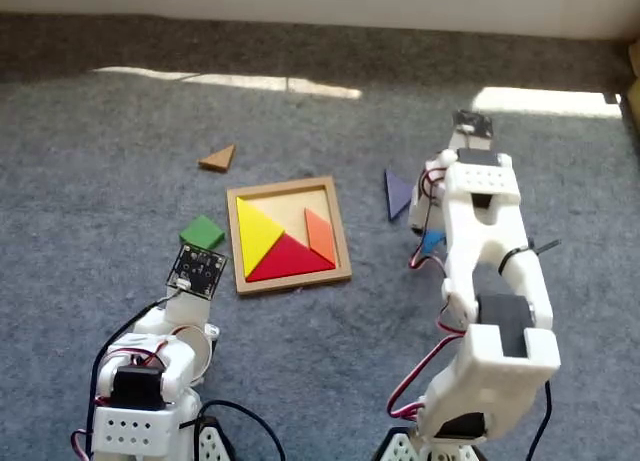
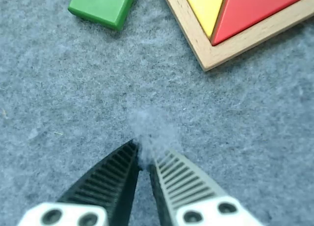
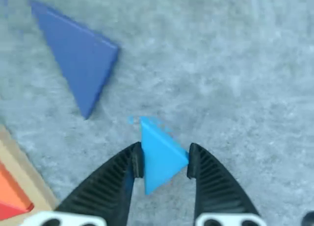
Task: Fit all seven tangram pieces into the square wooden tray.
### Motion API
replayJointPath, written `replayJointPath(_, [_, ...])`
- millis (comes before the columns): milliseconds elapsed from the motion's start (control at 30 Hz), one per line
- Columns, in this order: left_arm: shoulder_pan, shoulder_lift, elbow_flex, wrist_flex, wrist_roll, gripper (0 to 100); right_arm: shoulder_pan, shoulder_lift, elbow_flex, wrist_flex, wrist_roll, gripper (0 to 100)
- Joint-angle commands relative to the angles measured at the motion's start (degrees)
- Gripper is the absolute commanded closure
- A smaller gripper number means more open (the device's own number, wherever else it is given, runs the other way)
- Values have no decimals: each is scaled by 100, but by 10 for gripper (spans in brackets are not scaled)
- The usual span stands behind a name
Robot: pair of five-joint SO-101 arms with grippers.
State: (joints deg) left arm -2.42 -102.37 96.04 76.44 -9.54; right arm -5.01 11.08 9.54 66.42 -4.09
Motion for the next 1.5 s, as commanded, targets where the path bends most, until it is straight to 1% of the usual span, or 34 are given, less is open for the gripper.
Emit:
replayJointPath(0, [-22, -136, 110, 9, 0, 995, -409, -646, -295, 31, 448, 896])
replayJointPath(200, [-22, -136, 110, 9, 0, 995, -1007, -840, -295, 31, 879, 896])
replayJointPath(433, [-22, -136, 110, 9, 0, 995, -1490, -1138, -277, 40, 853, 896])
replayJointPath(567, [-22, -136, 110, 9, 0, 995, -2009, -1156, -303, -22, 853, 896])
replayJointPath(700, [-22, -136, 110, 9, 0, 995, -2589, -1007, -312, -338, 844, 896])
replayJointPath(833, [-22, -136, 110, 9, 0, 995, -2862, -778, -312, -725, 844, 896])
replayJointPath(900, [-22, -136, 110, 9, 0, 995, -2897, -681, -312, -1007, 510, 896])
replayJointPath(1067, [-22, -136, 110, 9, 0, 995, -2914, -567, -312, -1499, -1240, 896])
replayJointPath(1267, [-22, -136, 110, 9, 0, 995, -3037, -549, -435, -1552, -3024, 896])
replayJointPath(1367, [-22, -136, 110, 9, 0, 995, -3178, -541, -497, -1631, -3490, 893])
replayJointPath(1467, [-22, -136, 110, 9, 0, 995, -3327, -541, -453, -2281, -3473, 893])
